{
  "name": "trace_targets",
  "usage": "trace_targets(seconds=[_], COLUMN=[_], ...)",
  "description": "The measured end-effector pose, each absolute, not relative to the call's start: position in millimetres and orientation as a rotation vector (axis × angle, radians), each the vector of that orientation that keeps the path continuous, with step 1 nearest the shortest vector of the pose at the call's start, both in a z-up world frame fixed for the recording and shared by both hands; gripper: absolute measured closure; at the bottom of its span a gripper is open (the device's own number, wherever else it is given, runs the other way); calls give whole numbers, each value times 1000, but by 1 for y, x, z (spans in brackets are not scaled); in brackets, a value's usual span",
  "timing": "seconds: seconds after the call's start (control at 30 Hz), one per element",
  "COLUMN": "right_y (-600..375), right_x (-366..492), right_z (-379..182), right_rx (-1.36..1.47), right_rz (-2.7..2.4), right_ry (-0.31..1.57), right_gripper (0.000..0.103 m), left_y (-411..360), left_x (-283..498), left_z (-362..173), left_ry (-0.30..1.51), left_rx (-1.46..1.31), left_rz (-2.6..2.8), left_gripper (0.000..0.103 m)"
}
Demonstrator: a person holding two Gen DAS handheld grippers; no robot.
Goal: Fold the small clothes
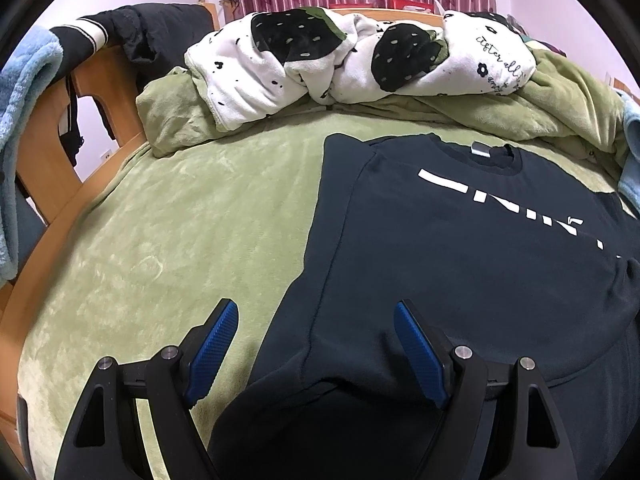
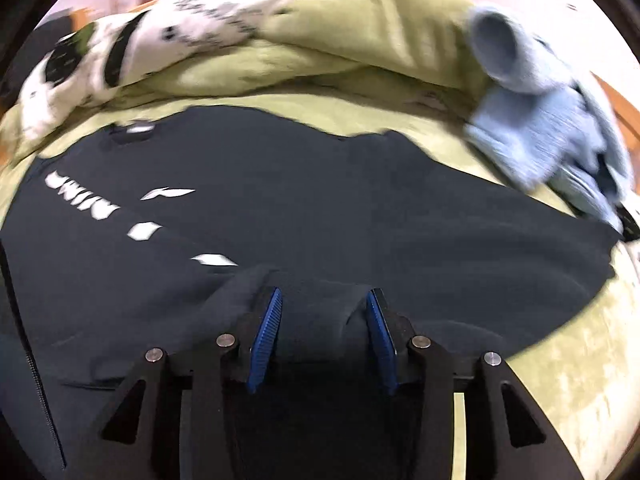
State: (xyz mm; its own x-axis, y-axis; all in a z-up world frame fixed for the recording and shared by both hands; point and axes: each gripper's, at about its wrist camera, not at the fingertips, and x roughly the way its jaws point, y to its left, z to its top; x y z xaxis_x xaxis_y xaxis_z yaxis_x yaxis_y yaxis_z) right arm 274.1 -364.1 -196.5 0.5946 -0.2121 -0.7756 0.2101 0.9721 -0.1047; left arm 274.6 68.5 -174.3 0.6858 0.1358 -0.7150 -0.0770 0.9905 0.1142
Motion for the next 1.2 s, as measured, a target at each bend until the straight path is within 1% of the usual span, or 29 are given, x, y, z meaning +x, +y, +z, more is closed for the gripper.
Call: trace_targets(seconds=[0.1,0.17,0.23,0.3,0.43,0.5,0.57,0.6,0.63,0.67,0.97,1.2], right_y=[-374,-374,-375,-382,-409,-430,-451,-463,-475,-491,-609,-663], right_x=[274,273,270,261,244,236,228,222,218,212,178,190], right_z=[-208,-206,-197,-182,-149,-133,-122,-118,-118,-120,-172,-226], right_rx=[21,19,22,47,115,160,189,201,213,223,352,407], right_rz=[-236,-235,-228,-224,-251,-263,-268,-274,-284,-300,-397,-403], right_ry=[935,933,927,888,810,775,758,754,755,764,822,875], right_gripper=[61,61,61,58,57,52,51,48,45,44,44,44], left_y=[67,67,65,63,57,50,40,34,28,24,-15,-25], left_x=[274,272,271,269,266,264,262,262,261,260,268,276], left_z=[-174,-173,-171,-167,-157,-150,-144,-144,-144,-144,-155,-168], left_ry=[803,800,796,789,777,765,755,754,751,750,769,761], left_rx=[80,79,81,80,59,53,64,78,83,81,77,96], left_rz=[119,117,110,103,104,98,92,88,84,84,72,114], left_gripper=[24,24,24,24,24,24,20,17,17,17,16,16])
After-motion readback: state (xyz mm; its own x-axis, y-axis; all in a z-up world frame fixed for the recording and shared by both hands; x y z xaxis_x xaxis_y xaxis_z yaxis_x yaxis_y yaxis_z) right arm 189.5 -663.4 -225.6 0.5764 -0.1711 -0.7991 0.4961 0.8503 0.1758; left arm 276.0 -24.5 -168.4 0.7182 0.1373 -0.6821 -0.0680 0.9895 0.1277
